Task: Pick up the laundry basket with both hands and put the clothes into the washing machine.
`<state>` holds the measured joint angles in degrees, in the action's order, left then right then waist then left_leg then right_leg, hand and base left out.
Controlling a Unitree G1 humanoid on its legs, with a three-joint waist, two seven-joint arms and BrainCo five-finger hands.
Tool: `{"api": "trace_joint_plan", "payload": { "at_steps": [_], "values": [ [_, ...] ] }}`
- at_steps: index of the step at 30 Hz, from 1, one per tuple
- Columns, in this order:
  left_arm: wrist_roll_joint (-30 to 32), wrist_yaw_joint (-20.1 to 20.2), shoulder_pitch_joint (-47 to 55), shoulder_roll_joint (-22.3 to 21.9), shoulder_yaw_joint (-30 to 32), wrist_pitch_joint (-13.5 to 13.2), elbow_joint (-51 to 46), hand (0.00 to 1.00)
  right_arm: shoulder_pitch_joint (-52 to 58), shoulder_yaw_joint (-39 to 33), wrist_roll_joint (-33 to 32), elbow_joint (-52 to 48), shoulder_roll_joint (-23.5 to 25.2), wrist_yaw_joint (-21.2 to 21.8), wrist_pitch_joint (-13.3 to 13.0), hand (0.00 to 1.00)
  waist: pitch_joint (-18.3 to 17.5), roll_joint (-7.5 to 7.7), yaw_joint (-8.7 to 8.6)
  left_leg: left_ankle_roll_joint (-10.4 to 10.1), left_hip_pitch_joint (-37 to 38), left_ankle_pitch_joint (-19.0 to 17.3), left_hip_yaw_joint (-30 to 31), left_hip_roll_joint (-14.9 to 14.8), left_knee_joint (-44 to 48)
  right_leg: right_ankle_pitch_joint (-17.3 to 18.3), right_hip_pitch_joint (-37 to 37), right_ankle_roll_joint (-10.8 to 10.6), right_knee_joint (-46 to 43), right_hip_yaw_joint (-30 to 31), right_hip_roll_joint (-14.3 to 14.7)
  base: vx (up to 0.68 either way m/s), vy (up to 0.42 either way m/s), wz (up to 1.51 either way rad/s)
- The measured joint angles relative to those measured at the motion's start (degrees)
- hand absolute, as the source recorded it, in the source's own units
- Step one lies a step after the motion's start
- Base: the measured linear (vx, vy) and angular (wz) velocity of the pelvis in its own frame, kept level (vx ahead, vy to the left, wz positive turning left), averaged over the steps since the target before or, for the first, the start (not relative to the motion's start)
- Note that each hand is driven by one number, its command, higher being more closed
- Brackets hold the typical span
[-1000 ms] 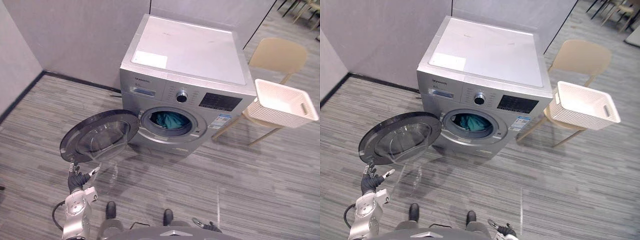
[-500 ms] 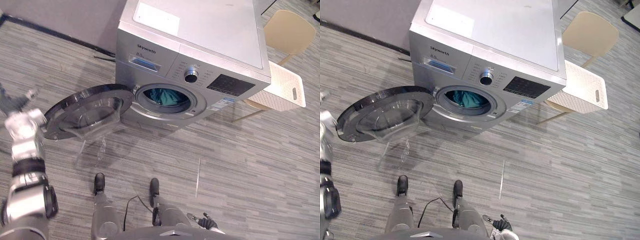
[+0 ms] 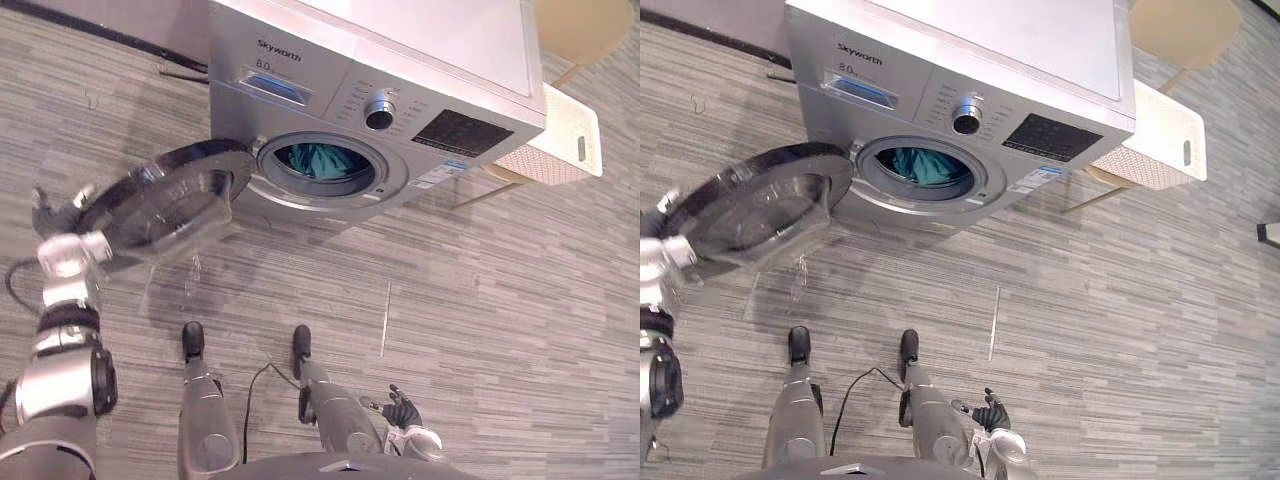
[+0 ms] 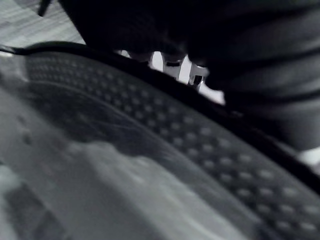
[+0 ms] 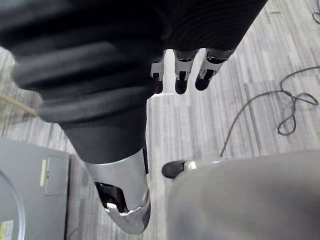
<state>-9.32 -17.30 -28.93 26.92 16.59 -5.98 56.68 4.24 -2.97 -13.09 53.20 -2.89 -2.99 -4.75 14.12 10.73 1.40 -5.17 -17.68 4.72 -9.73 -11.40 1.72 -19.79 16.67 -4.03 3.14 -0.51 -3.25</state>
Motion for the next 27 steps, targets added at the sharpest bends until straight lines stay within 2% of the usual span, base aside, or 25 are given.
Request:
{"api": "trace_joint_plan", "payload": {
  "at_steps": [1,2,3,4,5,6,7,8,9,10,11,12,14,16,18,23,27],
  "values": [
    [0.5,0.9,2.8,-2.8,-0.2,0.0,0.1,0.0,-0.5,-0.4,0.0,0.6,0.0,0.0,0.2,0.0,0.2,-0.42,0.13,-0.1,1.1,-0.2,0.0,0.2,-0.2,1.1,-1.1,0.7,-0.2,-0.1,-0.3,-0.04,0.025,0.07],
    [0.7,2.1,6.9,-6.7,-1.4,0.1,0.1,0.0,-0.8,-0.5,0.0,1.3,0.0,0.1,0.2,0.0,0.2,-0.58,0.2,-0.1,2.6,-0.2,0.0,0.8,-0.8,4.2,-1.8,1.0,-1.5,-0.1,-0.9,-0.04,0.0,0.18],
    [0.7,3.4,9.9,-9.8,-4.3,0.8,0.1,0.0,-1.1,-0.7,0.0,2.0,0.1,0.1,0.5,0.0,-0.1,-0.11,-0.02,-0.3,3.5,0.0,0.1,2.1,-1.4,9.3,-2.0,0.7,-3.5,-0.3,-2.2,-0.03,-0.022,0.23],
    [0.7,3.9,11.7,-11.3,-6.5,1.4,0.1,0.0,-1.1,-0.7,0.1,2.4,0.2,0.1,0.9,0.0,-0.6,0.55,-0.11,-0.5,4.0,0.2,0.1,3.1,-2.0,12.6,-2.0,-0.2,-4.4,-0.3,-3.1,-0.03,-0.079,0.25],
    [0.7,4.9,14.8,-14.0,-12.2,2.5,0.1,0.0,-2.0,-2.1,0.2,4.2,0.2,0.1,1.5,0.0,-1.1,0.31,-0.22,-0.7,5.2,1.3,0.4,4.1,-3.8,16.2,-1.5,-2.9,-5.3,-0.3,-3.8,-0.03,-0.087,0.16],
    [1.7,6.2,17.3,-16.8,-21.9,3.7,-0.4,0.0,-2.2,-4.4,1.1,5.0,0.2,0.1,1.6,0.0,-2.1,-1.07,-0.6,-0.3,5.8,2.3,0.6,4.2,-6.0,16.8,-0.6,-3.1,-6.4,-0.2,-3.7,-0.02,-0.081,0.09],
    [2.6,7.0,18.3,-17.4,-27.0,4.1,-1.9,0.0,-2.3,-5.2,1.3,5.4,0.2,0.1,1.6,0.0,-2.3,-1.53,-0.92,-0.5,5.9,2.5,1.1,4.2,-6.0,16.7,-0.6,-3.1,-6.8,-0.1,-3.6,-0.01,-0.051,-0.01],
    [4.3,9.2,20.0,-17.8,-36.4,4.2,-6.3,0.0,-2.2,-6.3,1.5,6.1,0.2,0.0,1.6,0.0,-3.2,-2.28,-1.6,-0.6,6.1,3.6,2.0,4.1,-6.1,17.0,-0.9,-3.5,-6.8,-0.1,-3.3,-0.01,-0.029,-0.04],
    [4.9,10.4,20.5,-17.7,-40.8,4.2,-9.3,0.0,-2.0,-6.9,1.8,6.4,0.2,0.0,1.7,0.0,-3.8,-2.44,-2.0,-0.8,6.2,4.0,2.0,4.1,-6.5,17.2,-1.1,-3.8,-6.7,-0.1,-3.3,0.0,0.0,0.0],
    [5.0,13.2,20.6,-17.7,-49.1,3.9,-15.9,0.0,-0.9,-7.7,1.9,6.5,0.2,0.0,2.0,0.0,-4.8,-2.61,-2.7,-0.9,6.4,4.0,2.0,4.5,-6.5,18.0,-1.6,-4.9,-6.6,0.1,-3.3,0.03,-0.001,0.09],
    [4.9,14.2,20.3,-17.3,-52.6,3.5,-19.2,0.0,-0.3,-8.2,2.0,6.5,0.2,0.0,2.2,0.0,-5.2,-2.64,-2.91,-0.8,6.7,4.0,2.0,4.8,-6.5,18.3,-2.0,-5.5,-6.5,0.4,-3.5,0.07,0.019,0.13],
    [1.9,17.5,19.3,-17.1,-58.8,2.1,-26.7,0.0,0.7,-9.5,2.1,7.1,0.5,-0.1,2.3,0.0,-5.9,-2.37,-3.24,-0.3,8.0,3.6,1.9,5.6,-6.5,18.3,-3.8,-6.2,-6.0,1.8,-4.0,0.07,0.034,0.08],
    [-2.3,20.7,17.9,-17.1,-62.2,0.5,-32.7,0.0,1.3,-10.4,2.1,8.4,0.7,-0.1,2.3,0.0,-6.7,-2.34,-3.84,0.3,9.8,3.1,1.6,6.7,-6.5,17.6,-5.8,-7.2,-5.4,2.9,-4.9,0.09,0.06,0.03],
    [-4.8,21.8,17.0,-17.1,-62.3,0.1,-36.0,0.0,1.5,-11.1,2.1,8.6,0.6,-0.2,2.4,0.0,-8.0,-3.06,-4.33,0.7,11.1,2.4,1.0,7.5,-6.5,17.4,-7.0,-7.1,-4.7,3.3,-5.7,0.08,0.061,-0.07],
    [-8.1,21.8,16.8,-15.4,-61.4,-0.4,-36.8,0.0,2.0,-11.7,2.3,8.8,-0.1,-0.1,2.5,0.0,-10.0,-4.61,-4.74,0.8,12.6,1.6,0.0,7.9,-6.5,17.1,-8.1,-6.8,-4.1,4.5,-6.0,0.07,0.022,-0.24],
    [-8.9,22.6,19.4,-14.5,-59.1,-0.3,-34.6,0.0,2.3,-12.7,2.3,10.5,-1.1,-0.1,2.6,0.0,-11.3,-6.87,-5.3,0.7,15.3,0.7,-0.5,7.8,-6.5,17.1,-11.0,-6.6,-2.6,4.6,-5.9,0.04,-0.007,-0.1],
    [-8.0,23.1,23.2,-14.4,-56.1,0.9,-30.5,0.0,2.3,-14.8,2.3,11.4,-0.9,0.0,2.9,0.0,-11.4,-7.08,-5.43,0.5,16.5,0.1,-0.5,7.7,-6.5,17.3,-12.1,-6.1,-2.5,4.6,-5.9,0.0,0.0,0.0]
  ]
}}
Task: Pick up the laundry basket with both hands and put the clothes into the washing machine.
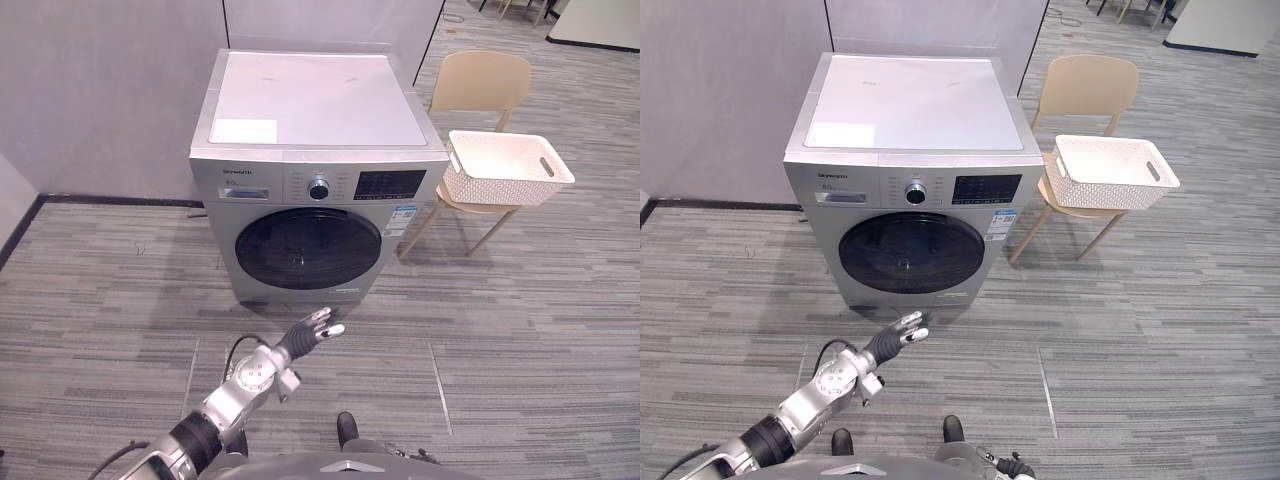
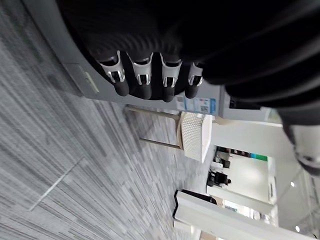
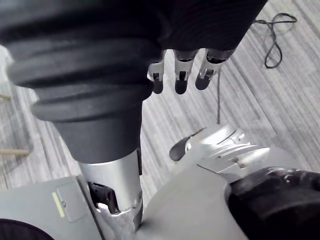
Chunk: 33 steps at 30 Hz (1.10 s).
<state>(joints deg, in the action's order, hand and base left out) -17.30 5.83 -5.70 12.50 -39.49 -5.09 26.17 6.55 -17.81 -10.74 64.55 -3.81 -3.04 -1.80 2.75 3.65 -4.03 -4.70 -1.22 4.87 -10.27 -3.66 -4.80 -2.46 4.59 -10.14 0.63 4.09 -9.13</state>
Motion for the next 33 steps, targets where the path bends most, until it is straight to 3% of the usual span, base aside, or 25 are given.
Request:
{"api": "trace_joint_plan", "payload": {
  "at_steps": [6,9,13,16,17,18,19,20,21,22,24,26,27,28,30,33],
  "values": [
    [5.0,-0.4,2.5,-0.3,9.4,1.5,16.2,0.0,-0.1,-1.9,0.0,1.5,0.2,0.0,0.9,0.0,-0.2,0.05,0.16,-0.1,0.5,-0.4,0.0,0.1,0.0,0.5,-0.7,0.9,0.2,-0.2,0.0,0.0,0.0,0.0],
    [10.9,-2.8,2.3,-2.0,19.7,2.6,31.8,0.0,-0.7,-2.6,1.8,1.7,0.4,0.0,1.0,0.0,-0.2,0.14,0.32,0.0,0.9,-0.5,-0.2,0.1,0.0,0.0,-1.1,1.8,0.5,-0.2,0.0,0.01,-0.005,-0.04],
    [16.2,-6.4,4.1,-2.0,31.8,4.1,41.2,0.0,-2.8,-3.1,2.6,2.2,0.0,0.0,2.3,0.0,0.1,0.31,1.03,0.4,1.8,-1.2,-0.6,0.6,0.1,1.0,-1.4,3.1,-0.4,-0.4,-0.5,0.01,0.002,-0.01],
    [17.5,-8.2,5.6,-2.1,38.3,4.8,41.7,0.0,-3.6,-3.3,4.5,2.2,-0.2,0.1,3.0,0.0,0.9,0.8,2.17,2.2,1.4,-3.6,0.6,2.6,3.4,5.4,-1.0,5.5,-6.2,-2.7,-3.0,0.03,0.062,0.38],
    [17.5,-8.4,5.7,-2.2,39.7,4.9,41.5,0.0,-3.8,-3.8,4.5,2.1,-0.2,0.2,3.3,0.0,1.3,1.48,2.73,3.1,0.6,-5.2,1.2,3.7,6.2,7.3,-0.9,7.4,-8.8,-3.8,-4.7,0.04,0.143,0.8],
    [17.5,-8.8,6.0,-2.9,42.2,5.1,40.2,0.0,-3.1,-4.9,4.9,1.5,-0.3,0.4,3.3,0.0,1.7,1.03,3.01,3.8,-1.5,-9.2,2.0,4.2,12.5,8.2,-0.7,6.1,-16.2,-5.5,-6.9,0.04,0.153,0.82],
    [17.5,-9.0,6.5,-3.8,43.7,5.1,39.5,0.0,-3.4,-5.0,5.0,1.1,-0.3,0.4,3.3,0.0,2.8,1.08,3.52,4.5,-2.0,-10.8,2.9,4.3,15.1,7.9,1.4,6.6,-22.8,-4.9,-7.2,0.01,0.157,0.97],
    [17.4,-9.3,6.9,-4.4,46.0,5.1,38.7,0.0,-3.4,-4.7,5.0,-1.3,-0.1,0.5,3.1,0.0,3.4,0.16,3.44,5.1,-2.4,-12.2,4.6,4.4,17.8,5.2,5.3,10.8,-33.0,-2.6,-6.5,-0.02,0.164,1.26],
    [17.4,-9.3,7.0,-4.6,47.6,5.4,37.9,0.0,-2.6,-2.9,4.8,-3.4,0.2,0.5,2.9,0.0,3.7,-0.17,3.26,5.9,-2.3,-12.8,7.6,4.8,17.9,-5.2,11.1,18.1,-45.3,1.7,-4.3,0.0,0.147,1.46],
    [17.5,-9.3,7.0,-4.9,48.0,5.5,37.2,0.0,-2.6,-2.4,4.5,-3.5,0.6,0.5,2.8,0.0,3.7,-0.44,3.17,5.9,-1.7,-12.7,8.2,4.9,16.7,-8.1,13.4,16.7,-48.8,3.7,-3.7,0.08,0.083,1.54],
    [17.7,-9.5,7.5,-4.9,50.7,5.7,36.7,0.0,-2.6,-1.9,3.7,-4.7,1.1,-0.1,2.8,0.0,4.2,0.91,3.46,7.5,-0.2,-11.7,10.9,4.8,13.9,-1.0,17.5,9.1,-56.5,4.5,-1.2,0.18,-0.024,1.34],
    [18.1,-10.1,7.6,-4.9,51.2,6.4,36.4,0.0,-2.5,-1.5,3.3,-6.0,1.1,-0.2,2.8,0.0,4.8,0.87,3.56,7.6,0.0,-11.6,12.9,5.3,15.2,3.4,19.0,6.8,-55.7,3.3,-0.7,0.2,-0.008,1.13],
    [18.7,-10.6,7.6,-5.1,50.9,6.5,36.4,0.0,-2.2,-1.4,3.3,-7.3,1.2,-0.3,2.8,0.0,4.9,0.6,3.55,7.9,0.7,-12.1,14.0,5.9,16.0,4.6,18.9,5.1,-50.2,2.9,-1.1,0.23,-0.009,0.83],
    [18.8,-10.6,7.6,-5.1,50.7,6.5,36.4,0.0,-2.2,-1.5,3.3,-7.7,1.2,-0.3,2.8,0.0,4.9,0.5,3.49,7.9,1.5,-12.4,14.7,6.4,15.7,4.9,18.4,4.7,-45.8,2.9,-1.4,0.23,-0.032,0.68],
    [20.3,-10.7,7.2,-6.1,50.5,6.4,36.2,0.0,-2.2,-2.7,3.4,-7.8,1.2,-0.9,3.2,0.0,4.9,-0.59,2.93,7.8,3.4,-14.2,17.3,7.3,15.5,4.6,14.1,4.4,-24.9,3.8,-1.7,0.24,-0.071,0.63],
    [21.5,-10.7,6.9,-6.7,48.3,6.1,36.2,0.0,-2.1,-3.5,3.3,-6.8,1.2,-1.0,3.4,0.0,4.5,-0.68,1.8,7.2,5.9,-16.9,21.7,9.0,15.6,3.1,10.2,4.9,-14.1,1.6,-4.4,0.31,-0.216,0.81]
  ]
}}
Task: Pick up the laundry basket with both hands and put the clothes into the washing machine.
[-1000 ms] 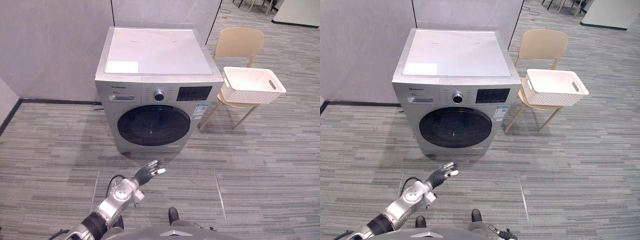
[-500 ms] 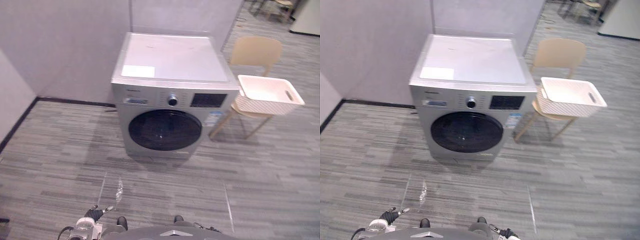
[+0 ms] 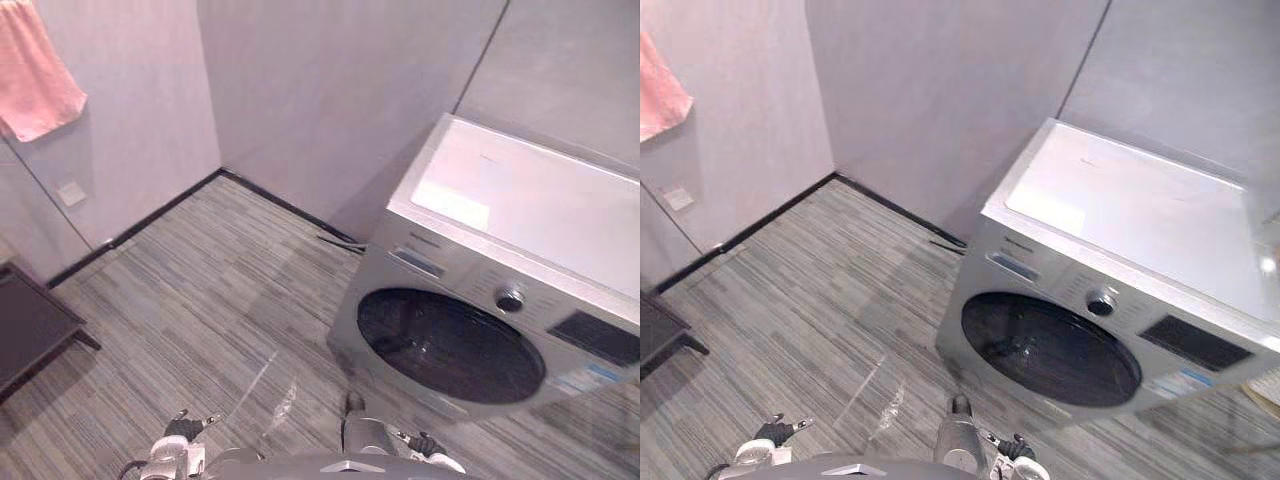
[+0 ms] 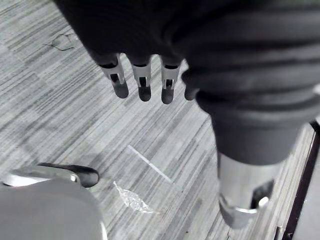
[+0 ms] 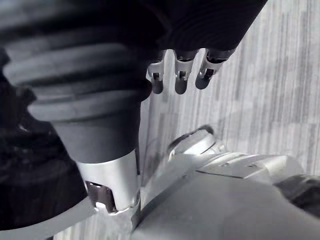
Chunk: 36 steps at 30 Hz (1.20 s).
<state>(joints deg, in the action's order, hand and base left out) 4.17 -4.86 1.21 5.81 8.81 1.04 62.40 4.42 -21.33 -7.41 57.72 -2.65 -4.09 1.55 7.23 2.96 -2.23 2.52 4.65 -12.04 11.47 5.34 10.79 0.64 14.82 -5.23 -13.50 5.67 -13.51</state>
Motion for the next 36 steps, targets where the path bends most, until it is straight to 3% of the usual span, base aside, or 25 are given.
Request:
{"api": "trace_joint_plan", "payload": {
  "at_steps": [1,2,3,4,5,6,9,11,13,15,18,20,21,24,28,31,33,34,35,36],
  "values": [
    [0.0,-0.1,0.0,-0.2,-0.2,0.0,0.0,0.0,-0.1,-0.4,0.0,0.4,-0.1,0.0,0.1,0.0,-0.3,0.04,-0.12,-0.4,0.8,-0.9,1.0,0.2,0.0,-0.7,-1.2,0.2,1.2,-1.5,-0.6,0.44,-0.432,0.7],
    [0.1,-0.3,0.2,0.3,-0.7,0.0,0.4,0.0,-0.4,-0.4,0.1,2.1,-0.2,0.0,0.2,0.0,-1.8,1.05,-0.2,-1.6,1.8,-2.1,2.2,0.0,0.1,-3.9,-3.3,-1.3,2.9,-3.0,-0.7,0.36,-0.385,0.66],
    [0.3,-0.5,0.5,-0.8,-2.2,0.0,1.7,0.0,-1.2,-0.8,0.4,3.0,-1.5,0.0,0.4,0.0,-2.7,-2.19,-0.21,-3.1,2.0,-2.7,2.5,-2.9,0.2,-4.5,-3.2,-3.8,0.5,-5.6,0.8,0.45,-0.459,0.6],
    [0.5,-0.5,0.6,-1.6,-2.9,0.0,2.1,0.0,-1.7,-0.7,0.9,3.5,-2.4,0.0,0.5,0.0,-3.2,-2.9,-0.37,-4.1,2.0,-2.1,1.5,-4.0,0.1,-3.8,-3.0,-3.3,-0.2,-6.9,1.5,0.4,-0.348,0.46],
    [0.4,-0.6,0.4,-3.0,-3.4,0.0,2.4,0.0,-3.2,-0.1,1.1,4.5,-4.4,0.0,1.0,0.0,-3.4,-4.45,-0.31,-6.6,2.4,-0.6,-1.1,-5.6,0.2,-2.7,-3.5,-2.1,-1.6,-8.4,2.5,0.46,-0.402,0.5],
    [0.4,-0.9,0.4,-3.9,-3.4,0.0,2.6,0.0,-4.4,1.3,1.3,4.4,-5.2,0.0,1.0,0.0,-3.4,-4.73,-0.36,-8.6,2.1,1.5,-3.8,-7.0,2.9,-1.6,-6.1,-0.9,-1.3,-11.1,3.1,0.4,-0.383,0.52],
    [-1.2,-1.3,0.4,-3.7,-3.0,-0.3,2.2,0.0,-5.5,3.4,2.0,4.4,-5.8,0.0,0.5,0.0,-2.9,-3.92,-0.02,-10.1,-1.8,3.1,-8.7,-9.2,13.0,0.7,-11.4,0.3,1.0,-14.7,3.9,0.19,-0.241,0.58],
    [-3.9,-2.5,0.4,-3.5,-1.2,-0.5,1.0,0.0,-5.4,5.5,2.1,6.5,-5.2,0.0,1.3,0.0,-2.5,-3.98,1.43,-9.5,-6.8,6.1,-17.1,-14.3,22.5,2.3,-15.4,1.4,3.4,-18.9,5.8,0.18,-0.286,0.8],
    [-4.1,-2.7,0.5,-3.5,0.4,-0.5,0.6,0.0,-4.5,4.7,0.8,6.6,-4.1,0.1,1.6,0.0,-1.5,-3.47,1.02,-8.4,-8.4,8.4,-21.3,-16.9,23.6,2.5,-17.7,2.0,4.6,-23.3,6.2,0.11,-0.216,1.02],
    [-4.0,-2.8,0.5,-4.0,0.5,-0.5,0.7,0.0,-5.1,2.3,-2.6,7.5,-4.4,1.2,4.0,0.0,-0.9,-4.34,-0.02,-8.5,-9.0,9.1,-23.3,-17.3,19.4,2.5,-18.6,2.0,4.6,-26.8,6.4,0.07,-0.163,1.33],
    [-3.8,-2.6,0.4,-4.1,0.4,0.1,0.8,0.0,-4.4,0.6,-4.0,8.4,-4.6,1.1,3.6,0.0,-0.3,-5.16,-1.03,-9.4,-8.1,8.2,-24.4,-15.9,7.8,2.5,-18.7,2.0,4.6,-27.8,6.7,0.0,0.041,1.73],
    [-3.4,-2.4,0.5,-3.5,-0.1,0.3,1.1,0.0,-3.4,0.6,-3.7,7.4,-4.6,0.0,1.8,0.0,-0.1,-5.88,-1.13,-7.4,-4.7,9.4,-23.1,-14.0,-5.2,3.4,-18.5,1.8,5.1,-27.4,7.4,-0.06,0.149,1.41],
    [-2.9,-2.4,0.0,-2.2,0.1,0.3,1.1,0.0,-2.6,0.8,-3.7,6.1,-3.1,-0.3,0.7,0.0,0.6,-3.97,-1.14,-6.7,-3.6,13.4,-20.3,-11.6,-10.9,5.1,-18.3,1.6,6.2,-24.8,7.0,-0.1,0.126,1.18],
    [-2.7,-2.5,0.4,-0.6,0.2,0.5,1.2,0.0,-3.2,1.3,-3.5,5.4,-2.4,-0.3,-0.8,0.0,0.5,-3.42,-0.56,-6.2,-4.0,17.1,-18.1,-10.4,-15.7,5.4,-16.9,1.1,6.4,-21.3,7.9,-0.17,0.065,0.63],
    [-1.1,-2.5,2.0,-0.2,0.0,0.5,2.1,0.0,-2.9,3.1,-3.5,4.0,-2.4,-0.3,-1.4,0.0,0.2,-3.85,-1.1,-5.9,-3.9,17.2,-17.7,-9.1,-15.7,5.6,-17.0,0.8,6.9,-18.5,7.7,-0.05,0.079,0.04],
    [-1.3,-2.8,2.3,0.2,-0.5,0.5,2.4,0.0,-2.5,3.0,-3.4,4.0,-2.4,-0.4,-1.3,0.0,0.2,-3.03,-1.1,-5.5,-4.8,17.1,-16.9,-7.5,-15.7,7.3,-16.5,-1.7,5.5,-18.0,6.4,0.0,0.073,0.24],
    [-1.5,-3.1,2.4,1.2,-1.2,0.5,2.4,0.0,-1.5,3.0,-3.4,4.0,-1.7,-0.7,-1.3,0.0,0.5,-1.44,-1.08,-4.0,-4.6,16.4,-16.3,-5.4,-15.6,9.8,-16.0,-5.2,2.1,-18.0,4.0,0.09,0.09,0.46],
    [-1.6,-3.2,2.8,1.3,-1.7,0.5,2.2,0.0,-0.3,3.0,-3.4,3.8,-1.2,-1.4,-1.3,0.0,-0.1,-0.21,-0.98,-2.3,-4.5,15.2,-16.7,-3.6,-14.5,9.9,-15.4,-10.5,-2.3,-18.1,1.3,0.16,0.098,0.51],
    [-1.6,-3.5,2.8,1.3,-1.9,0.5,2.2,0.0,-0.2,2.8,-3.5,3.6,-1.1,-1.6,-1.3,0.0,0.4,0.07,-0.49,-1.5,-5.0,15.1,-16.5,-3.2,-12.7,9.3,-11.8,-9.9,-11.9,-15.4,-0.1,0.15,0.147,0.48],
    [-1.6,-3.7,2.7,1.3,-1.7,0.5,2.2,0.0,-0.4,3.0,-3.5,2.5,-1.0,-1.6,-1.4,0.0,0.5,-0.07,-0.45,-0.9,-4.7,14.1,-16.1,-3.5,-11.7,4.8,-6.6,-9.4,-22.0,-11.7,0.0,0.12,0.106,0.29]
  ]
}}
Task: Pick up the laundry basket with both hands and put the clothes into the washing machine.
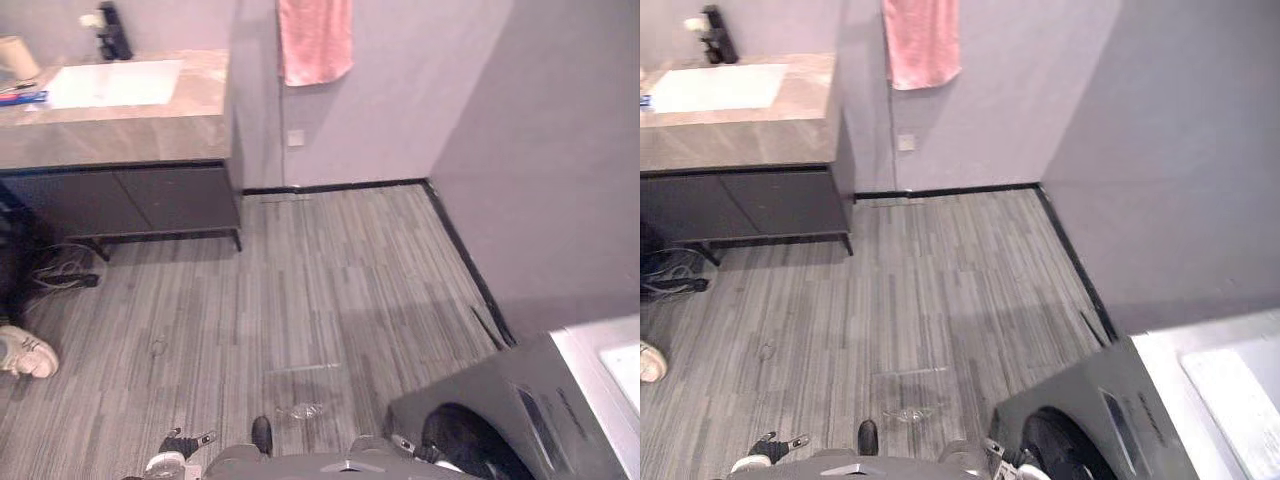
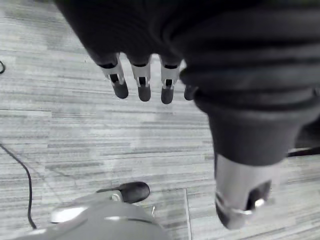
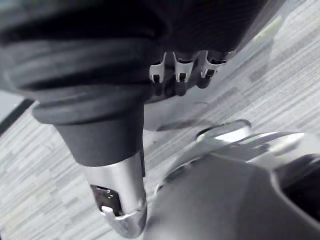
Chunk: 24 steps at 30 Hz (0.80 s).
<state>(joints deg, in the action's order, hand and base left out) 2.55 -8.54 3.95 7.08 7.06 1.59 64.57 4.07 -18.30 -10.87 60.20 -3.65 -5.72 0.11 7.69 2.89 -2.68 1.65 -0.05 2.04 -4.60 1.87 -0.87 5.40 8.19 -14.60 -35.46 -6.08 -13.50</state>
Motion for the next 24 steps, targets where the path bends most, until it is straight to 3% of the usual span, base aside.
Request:
{"api": "trace_joint_plan", "payload": {
  "at_steps": [1,3,7,10,11,15,18,21,24],
  "values": [
    [0.0,0.0,-0.1,-0.1,0.4,0.0,-0.1,0.0,-0.1,0.2,0.1,-0.8,0.1,0.0,0.0,0.0,0.3,-1.15,0.02,0.2,0.6,-0.2,0.0,-0.7,0.3,-1.2,2.2,1.7,-3.6,1.1,0.5,0.12,0.118,0.13],
    [0.0,-0.1,0.3,0.2,2.1,0.1,-0.8,0.0,-0.3,1.1,0.1,-1.7,0.7,-0.1,-0.4,0.0,1.0,-0.06,1.2,0.6,1.5,-1.5,-0.1,-2.4,0.8,1.9,6.7,5.2,-9.0,2.5,3.1,0.14,0.047,-0.03],
    [0.2,0.0,0.4,0.1,4.7,0.6,-0.8,0.0,-0.4,1.9,0.0,-3.1,1.4,-0.6,-1.2,0.0,1.3,0.8,1.38,0.2,3.1,-1.8,0.0,-2.9,1.2,3.3,9.2,6.5,-4.9,2.5,5.6,0.16,-0.024,0.02],
    [2.0,0.0,0.8,-0.2,5.9,0.6,-0.6,0.0,-0.9,1.7,0.0,-3.0,1.6,-0.6,-1.5,0.0,1.3,0.77,1.2,-0.6,3.4,-3.0,0.0,-2.4,1.8,-0.1,8.3,9.2,1.9,2.6,6.4,0.15,-0.107,0.03],
    [2.1,0.0,0.7,-0.2,6.4,0.6,-0.3,0.0,-0.9,1.2,-0.1,-2.9,2.1,-0.6,-1.6,0.0,1.2,1.01,1.16,-1.3,3.8,-3.5,0.1,-2.2,1.8,-6.2,7.0,9.0,4.3,2.8,6.5,0.12,-0.184,0.0],
    [2.1,0.0,0.8,-2.1,6.2,0.6,1.0,0.0,-1.5,1.1,0.0,-1.8,0.7,-0.6,-1.5,0.0,0.5,-2.18,0.81,-3.6,5.2,-4.6,1.6,-4.9,1.5,-4.0,2.1,9.5,10.1,2.6,9.5,0.07,-0.173,0.06],
    [2.0,-0.1,0.6,-1.8,5.9,0.6,1.4,0.0,-2.6,0.9,0.1,1.7,0.7,-0.6,-1.1,0.0,-1.2,-1.86,2.02,-5.1,5.2,-3.6,1.5,-5.1,-0.4,-2.2,-4.6,11.2,24.8,2.5,10.7,0.06,-0.157,-0.01],
    [2.0,-0.1,1.0,-1.8,4.9,0.6,1.5,0.0,-3.2,0.0,1.6,2.8,0.6,-0.5,-0.9,0.0,-2.0,-2.94,2.08,-6.1,5.6,-2.1,1.6,-6.8,-2.5,-4.5,-6.3,12.3,29.7,2.0,12.9,0.01,-0.097,0.01],
    [0.8,0.0,1.3,-1.5,4.0,0.6,1.5,0.0,-3.0,-0.9,2.2,3.8,0.5,-0.6,-0.9,0.0,-2.4,-2.7,1.93,-7.0,6.1,-1.4,1.8,-8.0,-3.9,-4.7,-7.4,12.4,31.9,0.6,13.8,-0.04,-0.077,0.11]
  ]
}}
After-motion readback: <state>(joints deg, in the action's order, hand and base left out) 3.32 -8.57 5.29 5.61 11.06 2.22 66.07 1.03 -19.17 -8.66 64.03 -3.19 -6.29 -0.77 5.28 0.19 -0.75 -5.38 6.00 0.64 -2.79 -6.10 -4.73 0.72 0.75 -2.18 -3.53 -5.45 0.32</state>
